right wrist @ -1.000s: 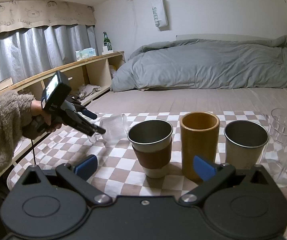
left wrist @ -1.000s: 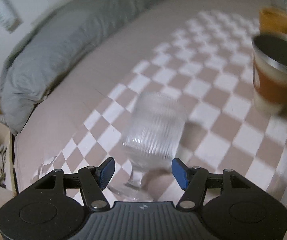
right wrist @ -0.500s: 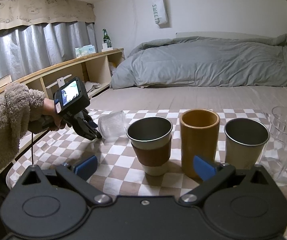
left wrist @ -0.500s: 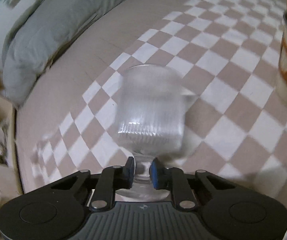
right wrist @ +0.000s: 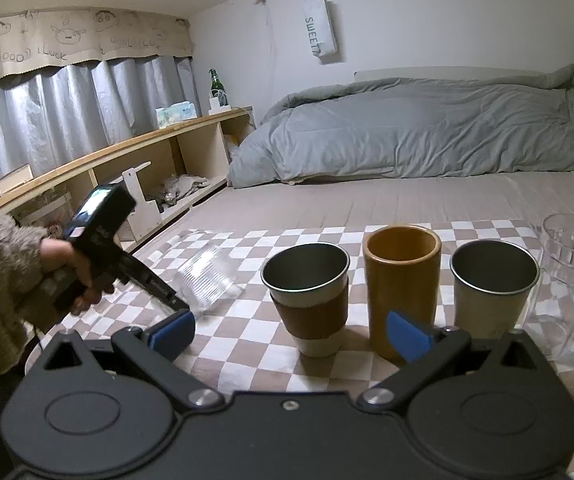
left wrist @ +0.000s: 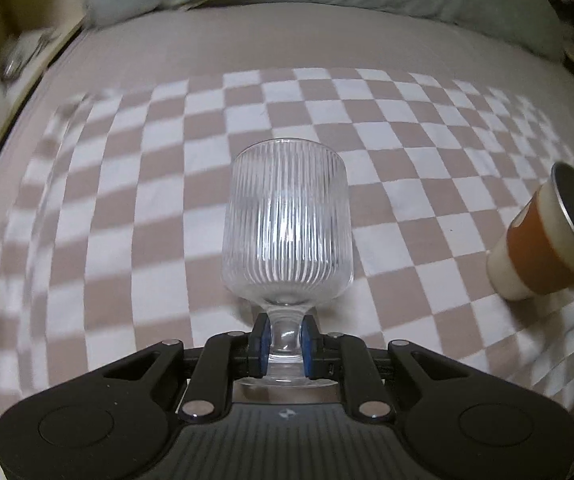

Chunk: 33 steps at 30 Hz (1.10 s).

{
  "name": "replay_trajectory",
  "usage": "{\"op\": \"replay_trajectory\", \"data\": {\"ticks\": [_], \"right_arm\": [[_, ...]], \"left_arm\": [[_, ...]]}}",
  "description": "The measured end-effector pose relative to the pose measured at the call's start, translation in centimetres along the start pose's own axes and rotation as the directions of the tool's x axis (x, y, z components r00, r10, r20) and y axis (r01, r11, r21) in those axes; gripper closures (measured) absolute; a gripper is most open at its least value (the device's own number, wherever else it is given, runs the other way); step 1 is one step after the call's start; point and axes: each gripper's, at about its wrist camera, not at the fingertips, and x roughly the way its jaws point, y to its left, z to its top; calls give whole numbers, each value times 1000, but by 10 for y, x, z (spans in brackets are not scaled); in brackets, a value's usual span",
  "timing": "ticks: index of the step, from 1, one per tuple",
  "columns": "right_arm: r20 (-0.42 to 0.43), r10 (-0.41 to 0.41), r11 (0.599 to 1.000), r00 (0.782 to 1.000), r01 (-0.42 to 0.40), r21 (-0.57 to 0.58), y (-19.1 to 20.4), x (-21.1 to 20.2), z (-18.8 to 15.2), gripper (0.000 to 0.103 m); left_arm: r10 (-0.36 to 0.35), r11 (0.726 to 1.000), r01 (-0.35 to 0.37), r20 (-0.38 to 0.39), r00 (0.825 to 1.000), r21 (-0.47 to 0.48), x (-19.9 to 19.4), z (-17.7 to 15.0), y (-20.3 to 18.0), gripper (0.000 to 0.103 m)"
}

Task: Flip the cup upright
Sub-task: 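Lift and rotate the ribbed glass upright with the left tool, then grasp the glass rim with the right tool while the left tool holds the stem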

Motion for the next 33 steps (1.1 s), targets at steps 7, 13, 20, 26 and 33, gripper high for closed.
{"op": "replay_trajectory", "data": {"ticks": [7,13,20,26,33], "right_arm": [[-59,25,999,998,-24,22,5,16,11,0],[-175,127,991,976,-118,57,27,58,50,0],[-322,178,977,930,-128,170,65,158,85,0],[-444,175,944,879,-22,328,72,234,84,0],[-501,157,928,851,46,369,83,277,86,5]], "left_arm": [[-56,997,59,58,997,-56,-10,-19,3,83],[-95,993,103,140,986,-52,-10,-33,4,74],[-121,991,129,196,973,-27,-8,-46,8,47],[-155,988,152,229,961,28,-16,-54,10,47],[-170,985,157,262,950,71,-22,-63,13,47]]}}
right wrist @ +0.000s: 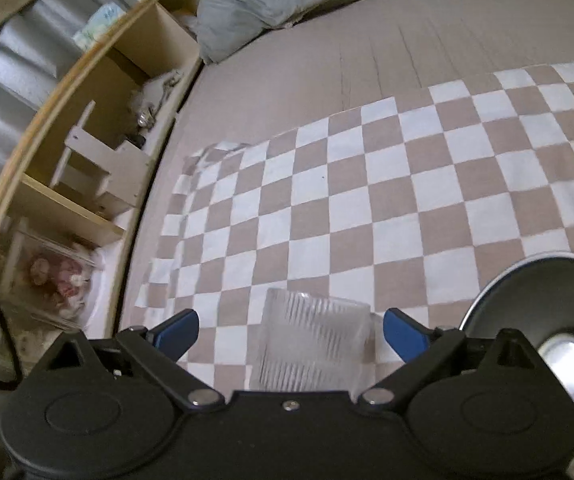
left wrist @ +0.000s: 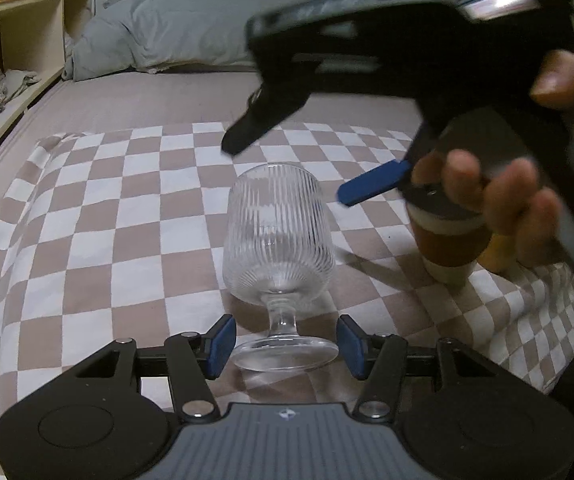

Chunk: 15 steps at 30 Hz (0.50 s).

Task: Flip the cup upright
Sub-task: 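Grasp the glass rim with the right tool while the left tool holds the stem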

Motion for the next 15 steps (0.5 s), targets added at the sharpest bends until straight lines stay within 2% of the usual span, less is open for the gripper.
{"op": "replay_trajectory", "data": {"ticks": [3,8,11,14,15], "right_arm": [[-55,-15,1000,998,16,17,1,16,3,9],[-137,-17,984,990,41,174,-12,38,5,16],[-151,-26,980,988,55,192,-13,44,5,17],[-151,-36,981,988,64,185,-15,46,7,30],[-149,-27,985,988,52,167,-15,45,6,30]], "left_arm": [[-7,1000,7,8,1000,-7,-1,-2,3,47],[-12,1000,12,17,1000,5,-3,-3,4,47],[-17,1000,17,19,1000,11,-3,-3,4,48],[-31,999,31,15,999,20,-2,-3,3,48],[-30,999,29,15,999,28,-2,-4,2,48]]}}
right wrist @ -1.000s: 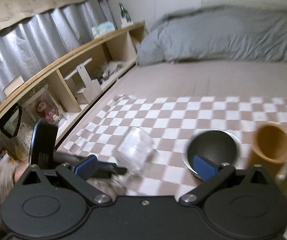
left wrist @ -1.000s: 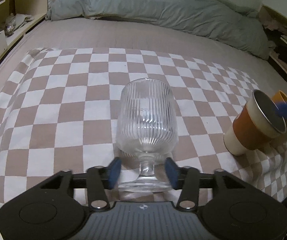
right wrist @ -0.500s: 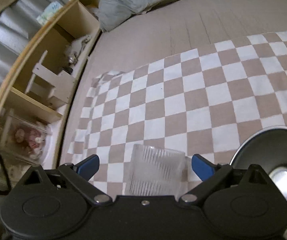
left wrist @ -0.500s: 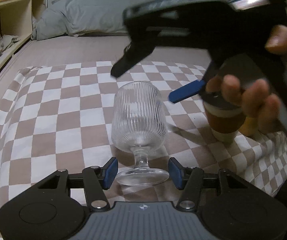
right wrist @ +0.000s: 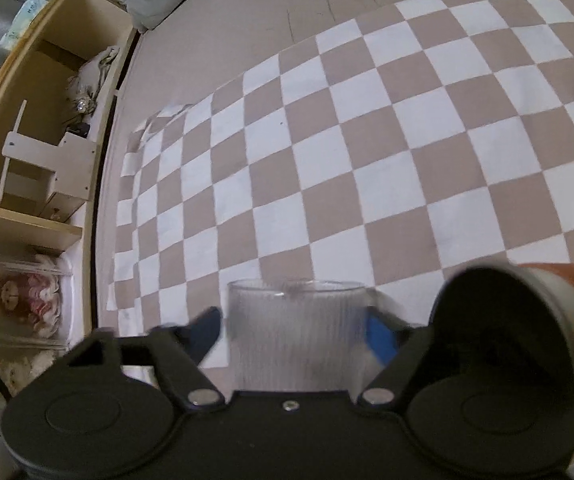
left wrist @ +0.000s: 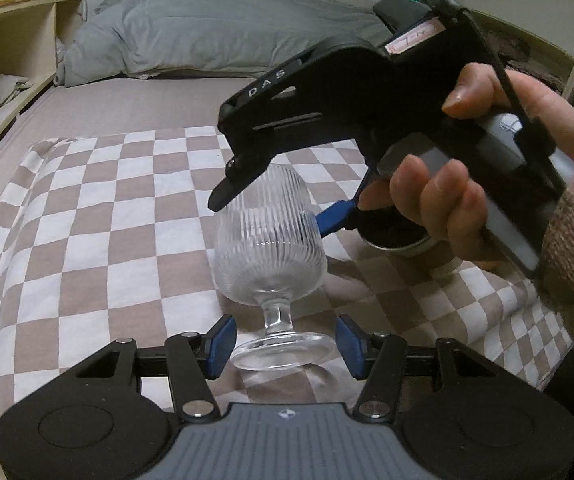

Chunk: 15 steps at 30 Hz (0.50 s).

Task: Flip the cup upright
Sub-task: 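Grasp the glass rim with the right tool while the left tool holds the stem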

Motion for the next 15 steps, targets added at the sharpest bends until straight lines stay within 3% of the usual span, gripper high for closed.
{"op": "replay_trajectory", "data": {"ticks": [7,10,15], "right_arm": [[54,38,994,998,-32,-102,6,-15,-10,31],[104,43,983,994,-23,-181,13,-27,-17,31],[193,62,953,979,0,-304,21,-47,-29,31]], "left_arm": [[-37,999,36,18,999,25,6,-3,-4,53],[-67,997,65,48,997,41,10,-3,-7,62],[-51,998,48,89,995,33,19,-1,-6,77]]}}
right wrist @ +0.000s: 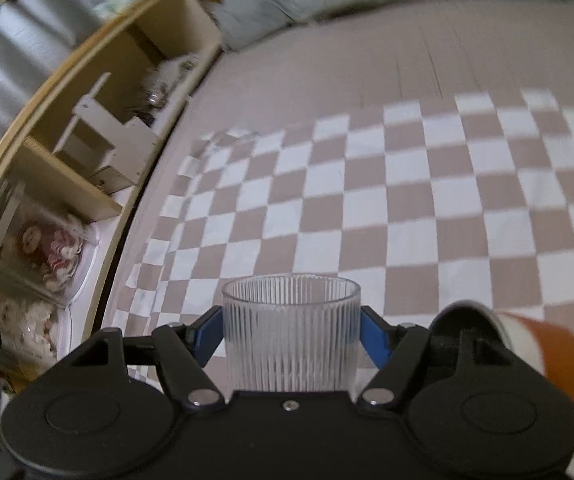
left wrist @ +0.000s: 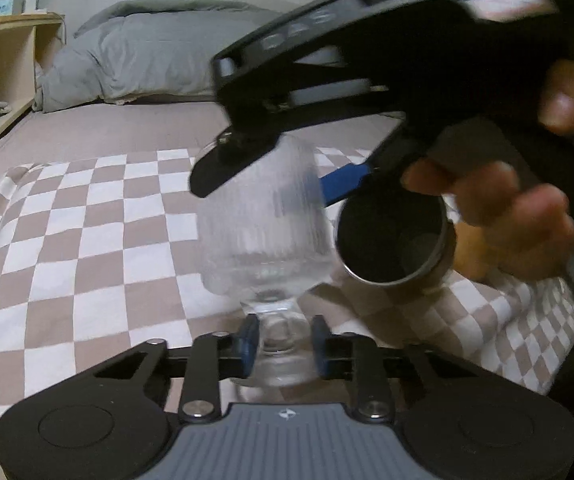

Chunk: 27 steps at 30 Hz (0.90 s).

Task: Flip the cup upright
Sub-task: 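Grasp the glass rim with the right tool while the left tool holds the stem, then steady the upright glass with both tools, then open the right tool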

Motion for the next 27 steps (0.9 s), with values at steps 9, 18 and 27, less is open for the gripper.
{"op": "replay_trajectory", "data": {"ticks": [9,18,27], "right_arm": [[90,14,995,996,-5,-102,-2,-19,-8,31],[139,37,978,990,-7,-211,3,-26,-15,31],[159,65,957,985,-16,-291,3,-31,-23,31]], "left_arm": [[-9,1000,9,55,998,-7,14,2,2,80],[-2,1000,1,69,998,12,21,4,-2,82],[-11,1000,9,84,996,24,21,0,-1,81]]}}
